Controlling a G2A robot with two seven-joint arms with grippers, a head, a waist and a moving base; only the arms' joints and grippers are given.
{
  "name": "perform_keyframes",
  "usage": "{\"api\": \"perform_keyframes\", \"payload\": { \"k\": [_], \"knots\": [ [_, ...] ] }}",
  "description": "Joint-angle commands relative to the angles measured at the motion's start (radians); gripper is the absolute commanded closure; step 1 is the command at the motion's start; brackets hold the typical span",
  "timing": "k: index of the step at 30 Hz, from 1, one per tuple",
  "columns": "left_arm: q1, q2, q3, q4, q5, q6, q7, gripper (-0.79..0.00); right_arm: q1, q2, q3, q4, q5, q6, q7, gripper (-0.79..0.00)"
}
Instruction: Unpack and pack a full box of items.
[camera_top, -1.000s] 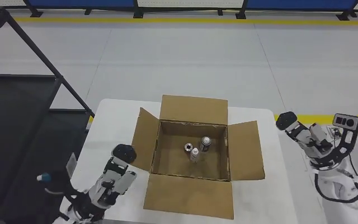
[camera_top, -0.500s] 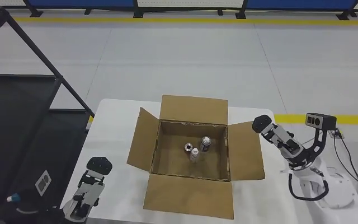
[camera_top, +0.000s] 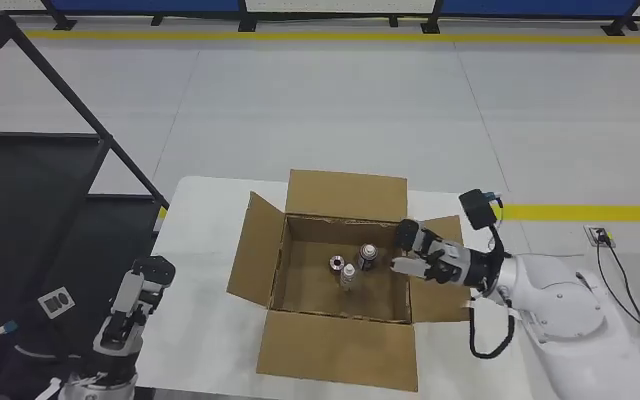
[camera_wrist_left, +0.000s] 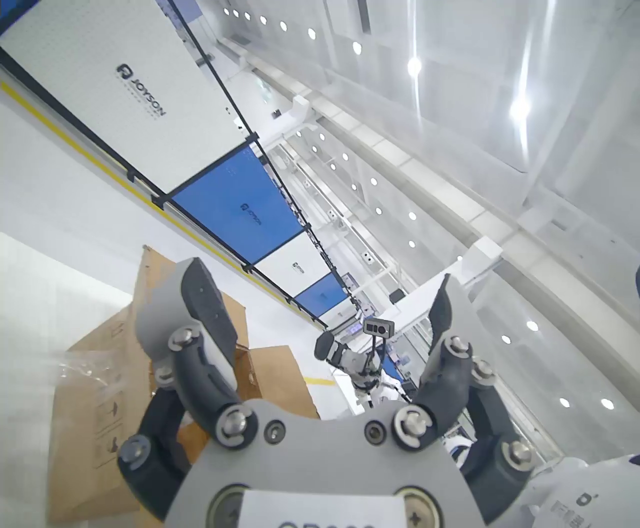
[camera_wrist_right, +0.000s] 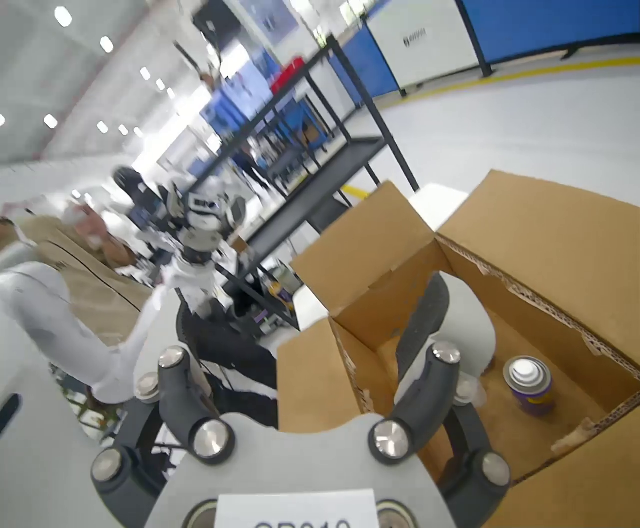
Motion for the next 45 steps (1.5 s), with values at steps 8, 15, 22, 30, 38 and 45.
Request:
{"api": "perform_keyframes", "payload": {
  "k": [8,15,22,30,38,45],
  "knots": [
    [-0.017,0.011,-0.063,0.032,-0.123,0.057,-0.096,-0.785,0.064,-0.013,-0.138,-0.039,-0.193,0.063,0.018,-0.785],
    [-0.018,0.011,-0.06,0.038,-0.121,0.069,-0.092,-0.785,0.062,-0.013,-0.141,-0.041,-0.197,0.064,0.018,-0.785],
    [-0.064,0.018,-0.045,0.078,-0.117,0.134,-0.098,-0.785,0.188,-0.042,-0.375,-0.079,-0.611,0.269,0.169,-0.785],
    [-0.067,0.019,-0.049,0.083,-0.123,0.137,-0.103,-0.785,0.361,-0.107,-0.584,0.1,-0.74,0.428,0.292,-0.785],
    [-0.067,0.019,-0.049,0.083,-0.123,0.137,-0.103,-0.785,0.435,-0.165,-0.683,0.295,-0.712,0.458,0.241,-0.785],
    [-0.067,0.019,-0.049,0.083,-0.123,0.137,-0.103,-0.785,0.468,-0.205,-0.726,0.405,-0.674,0.441,0.207,-0.785]
  ]
}}
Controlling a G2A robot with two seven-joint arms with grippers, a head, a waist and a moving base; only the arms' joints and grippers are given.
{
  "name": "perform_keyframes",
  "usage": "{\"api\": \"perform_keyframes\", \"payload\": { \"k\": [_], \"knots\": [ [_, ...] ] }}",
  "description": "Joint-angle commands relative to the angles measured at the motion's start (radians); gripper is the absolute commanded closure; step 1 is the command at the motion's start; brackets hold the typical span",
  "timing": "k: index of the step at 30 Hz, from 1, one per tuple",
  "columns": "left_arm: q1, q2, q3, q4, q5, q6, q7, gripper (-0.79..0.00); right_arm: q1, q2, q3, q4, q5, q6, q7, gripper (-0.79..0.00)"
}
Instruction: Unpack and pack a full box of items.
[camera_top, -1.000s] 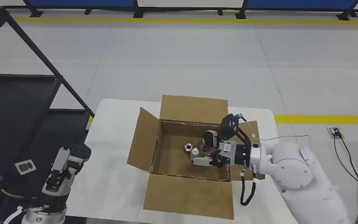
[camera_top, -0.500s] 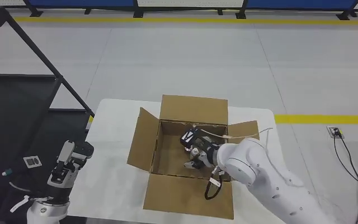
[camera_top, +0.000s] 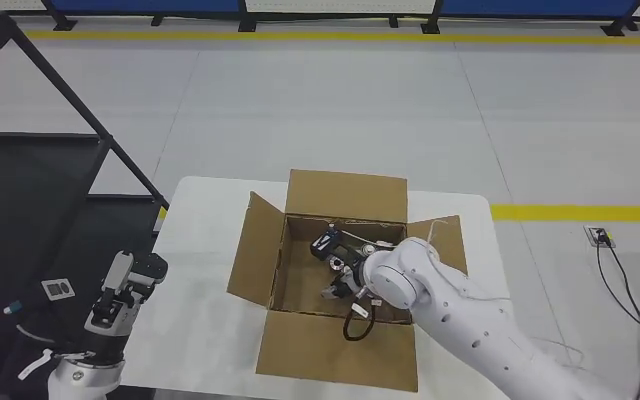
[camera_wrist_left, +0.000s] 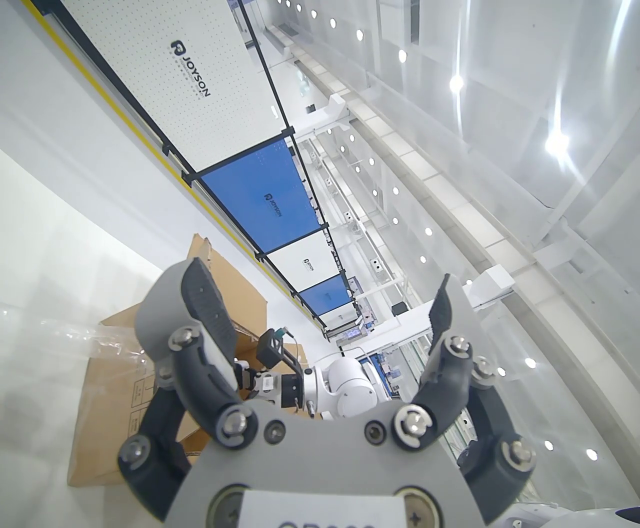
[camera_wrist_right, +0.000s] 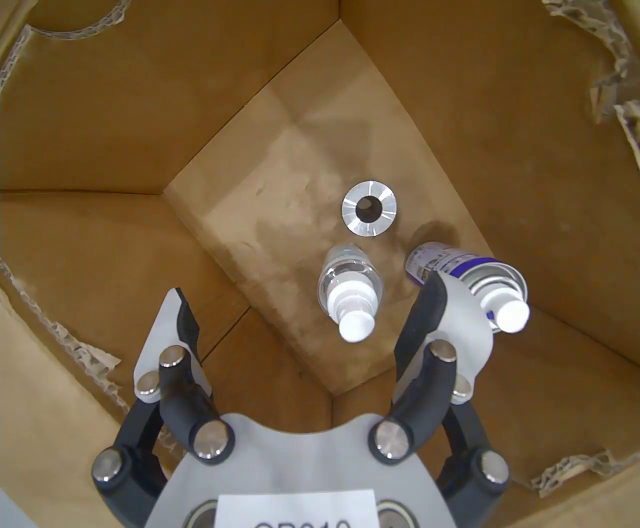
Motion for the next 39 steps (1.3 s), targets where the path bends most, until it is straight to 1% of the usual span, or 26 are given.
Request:
{"api": "perform_keyframes", "payload": {
  "k": [1,3,5,6,7,8,11,13,14,15,18,21,24,26,28,29,31,33,34,36,39],
  "knots": [
    [0.0,0.0,0.0,0.0,0.0,0.0,0.0,-0.785,0.007,-0.008,-0.007,0.024,0.008,-0.011,0.001,-0.785],
    [0.0,0.0,0.0,0.0,0.0,0.0,0.0,-0.785,0.013,-0.016,-0.015,0.053,0.006,-0.007,0.003,-0.776],
    [0.0,0.0,0.0,0.0,0.0,0.0,0.0,-0.785,0.019,-0.025,-0.025,0.079,0.003,0.001,0.002,-0.606],
    [0.0,0.0,0.0,0.0,0.0,0.0,0.0,-0.785,0.023,-0.03,-0.028,0.091,0.003,0.004,-0.001,-0.573],
    [0.0,0.0,0.0,0.0,0.0,0.0,0.0,-0.785,0.025,-0.034,-0.03,0.103,0.004,0.007,-0.004,-0.517],
    [0.0,0.0,0.0,0.0,0.0,0.0,0.0,-0.785,0.028,-0.038,-0.033,0.113,0.004,0.007,-0.006,-0.369],
    [0.0,0.0,0.0,0.0,0.0,0.0,0.0,-0.785,0.035,-0.049,-0.038,0.139,0.005,0.012,-0.006,-0.24],
    [0.0,0.0,0.0,0.0,0.0,0.0,0.0,-0.785,0.041,-0.055,-0.039,0.155,-0.005,0.035,0.0,-0.148],
    [0.0,0.0,0.0,0.0,0.0,0.0,0.0,-0.785,0.043,-0.058,-0.042,0.157,-0.015,0.044,0.003,-0.083],
    [0.0,0.0,0.0,0.0,0.0,0.0,0.0,-0.785,0.043,-0.06,-0.041,0.157,-0.017,0.047,0.003,0.0],
    [0.0,0.0,0.0,0.0,0.0,0.0,0.0,-0.785,0.04,-0.061,-0.032,0.146,-0.039,0.065,0.009,0.0],
    [0.0,0.0,0.0,0.0,0.0,0.0,0.0,-0.785,0.02,-0.051,-0.002,0.085,-0.055,0.072,0.006,0.0],
    [0.0,0.0,0.0,0.0,0.0,0.0,0.0,-0.785,-0.022,-0.023,0.065,-0.042,-0.087,0.077,0.011,0.0],
    [0.0,0.0,0.0,0.0,0.0,0.0,0.0,-0.785,-0.07,0.004,0.132,-0.169,-0.135,0.102,0.032,0.0],
    [0.0,0.0,0.0,0.0,0.0,0.0,0.0,-0.785,-0.134,0.035,0.22,-0.315,-0.211,0.154,0.068,0.0],
    [0.0,0.0,0.0,0.0,0.0,0.0,0.0,-0.785,-0.171,0.051,0.272,-0.392,-0.262,0.193,0.086,0.0],
    [0.0,0.0,0.0,0.0,0.0,0.0,0.0,-0.785,-0.254,0.079,0.383,-0.542,-0.34,0.237,0.124,0.0],
    [0.0,0.0,0.0,0.0,0.0,0.0,0.0,-0.785,-0.331,0.101,0.502,-0.653,-0.42,0.278,0.159,0.0],
    [0.0,0.0,0.0,0.0,0.0,0.0,0.0,-0.785,-0.367,0.109,0.556,-0.704,-0.428,0.282,0.165,0.0],
    [0.0,0.0,0.0,0.0,0.0,0.0,0.0,-0.785,-0.438,0.122,0.677,-0.775,-0.426,0.29,0.162,0.0],
    [0.0,0.0,0.0,0.0,0.0,0.0,0.0,-0.785,-0.539,0.136,0.844,-0.82,-0.411,0.295,0.158,0.0]
  ]
}}
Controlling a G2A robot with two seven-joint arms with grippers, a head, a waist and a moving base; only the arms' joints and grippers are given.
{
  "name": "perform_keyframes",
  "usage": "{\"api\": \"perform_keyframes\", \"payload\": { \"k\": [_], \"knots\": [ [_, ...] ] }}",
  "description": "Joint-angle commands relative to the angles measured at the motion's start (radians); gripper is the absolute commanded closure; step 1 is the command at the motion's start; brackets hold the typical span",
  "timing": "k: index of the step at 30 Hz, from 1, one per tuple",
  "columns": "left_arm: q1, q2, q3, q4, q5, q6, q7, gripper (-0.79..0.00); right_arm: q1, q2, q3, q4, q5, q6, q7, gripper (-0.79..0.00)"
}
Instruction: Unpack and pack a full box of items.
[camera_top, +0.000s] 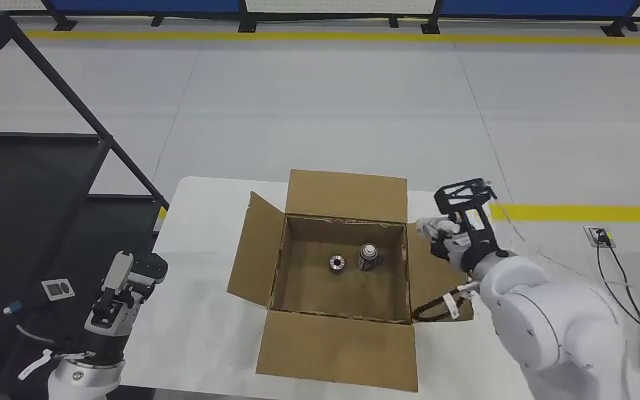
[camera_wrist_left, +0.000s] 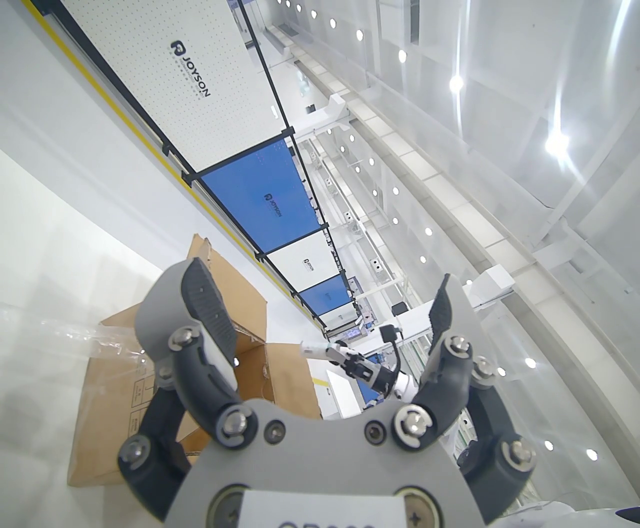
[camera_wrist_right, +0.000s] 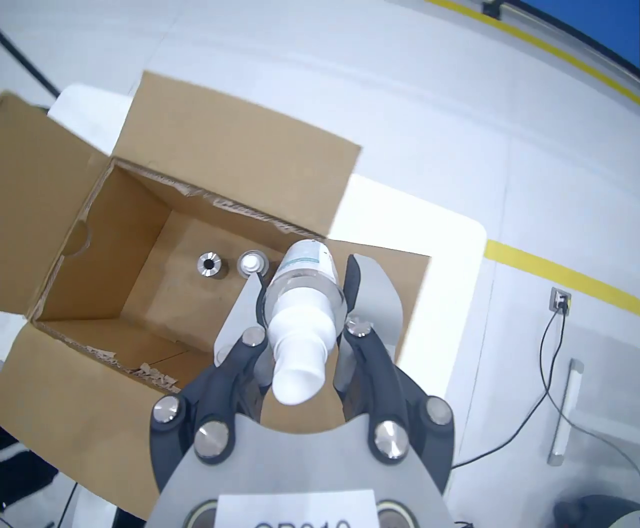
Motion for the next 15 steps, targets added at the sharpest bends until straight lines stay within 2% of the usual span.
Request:
{"api": "perform_keyframes", "payload": {
  "k": [1,4,7,10,15],
  "knots": [
    [0.0,0.0,0.0,0.0,0.0,0.0,0.0,-0.785,-0.064,0.006,0.121,-0.009,0.036,-0.017,-0.004,0.0],
    [0.0,0.0,0.0,0.0,0.0,0.0,0.0,-0.785,-0.129,0.012,0.234,0.036,0.108,-0.053,-0.019,0.0],
    [0.0,0.0,0.0,0.0,0.0,0.0,0.0,-0.785,-0.161,0.016,0.292,0.134,0.139,-0.086,-0.033,0.0],
    [0.0,0.0,0.0,0.0,0.0,0.0,0.0,-0.785,-0.155,0.021,0.302,0.263,0.157,-0.145,-0.037,0.0],
    [0.0,0.0,0.0,0.0,0.0,0.0,0.0,-0.785,-0.1,0.025,0.25,0.484,0.149,-0.244,-0.059,0.0]
  ]
}}
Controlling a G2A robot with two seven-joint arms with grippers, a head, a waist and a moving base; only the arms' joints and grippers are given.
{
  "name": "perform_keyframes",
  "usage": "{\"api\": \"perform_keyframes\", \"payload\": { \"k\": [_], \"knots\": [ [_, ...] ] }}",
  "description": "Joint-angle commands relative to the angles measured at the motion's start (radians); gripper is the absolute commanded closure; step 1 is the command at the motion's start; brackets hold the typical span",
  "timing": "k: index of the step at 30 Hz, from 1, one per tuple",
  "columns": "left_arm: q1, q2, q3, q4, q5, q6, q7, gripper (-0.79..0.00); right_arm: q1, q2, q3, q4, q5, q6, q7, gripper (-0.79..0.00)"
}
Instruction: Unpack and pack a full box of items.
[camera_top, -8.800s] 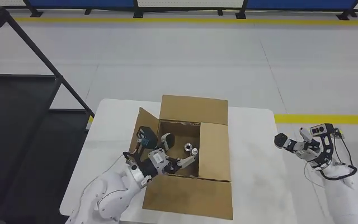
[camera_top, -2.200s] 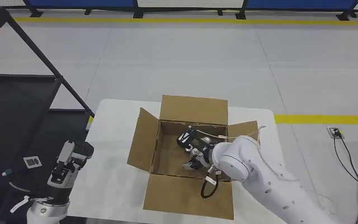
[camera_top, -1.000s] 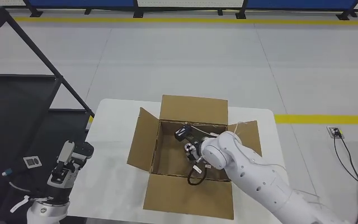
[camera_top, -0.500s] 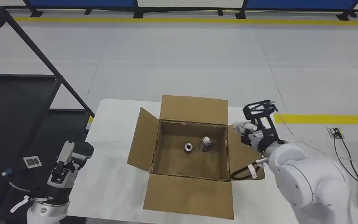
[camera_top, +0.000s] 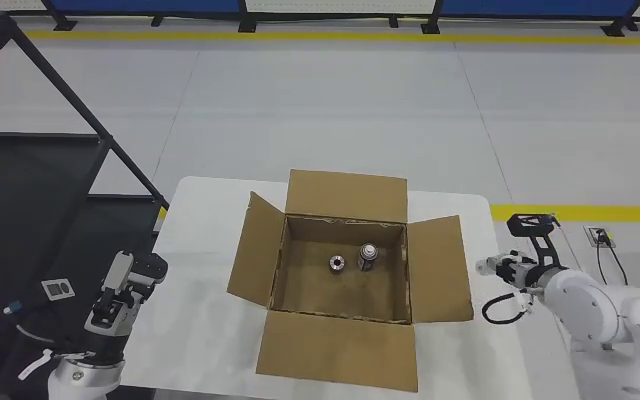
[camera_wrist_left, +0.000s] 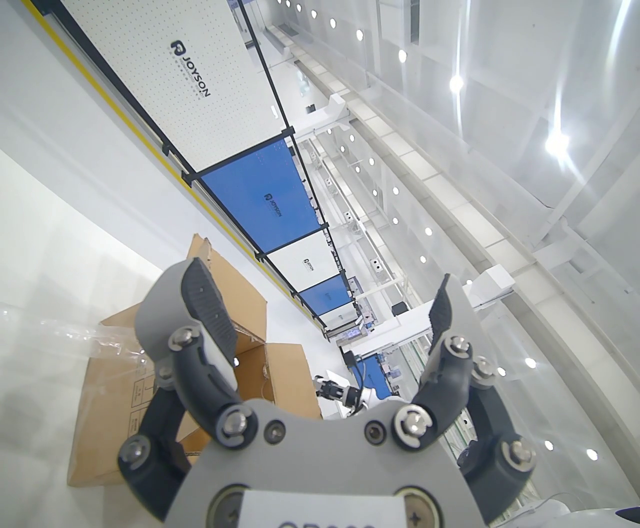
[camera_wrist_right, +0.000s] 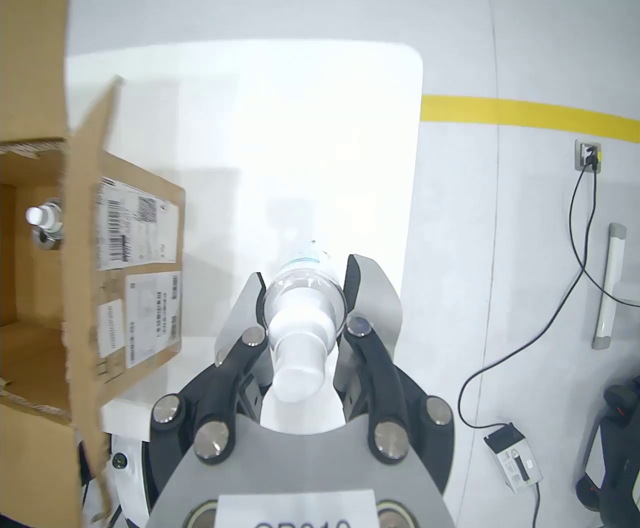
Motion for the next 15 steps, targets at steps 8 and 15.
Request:
{"api": "perform_keyframes", "payload": {
  "k": [8,15],
  "knots": [
    [0.0,0.0,0.0,0.0,0.0,0.0,0.0,-0.785,0.117,-0.005,-0.124,0.284,-0.036,-0.063,-0.052,0.0],
    [0.0,0.0,0.0,0.0,0.0,0.0,0.0,-0.785,0.153,-0.004,-0.154,0.347,-0.04,-0.088,-0.066,-0.409]
  ]
}}
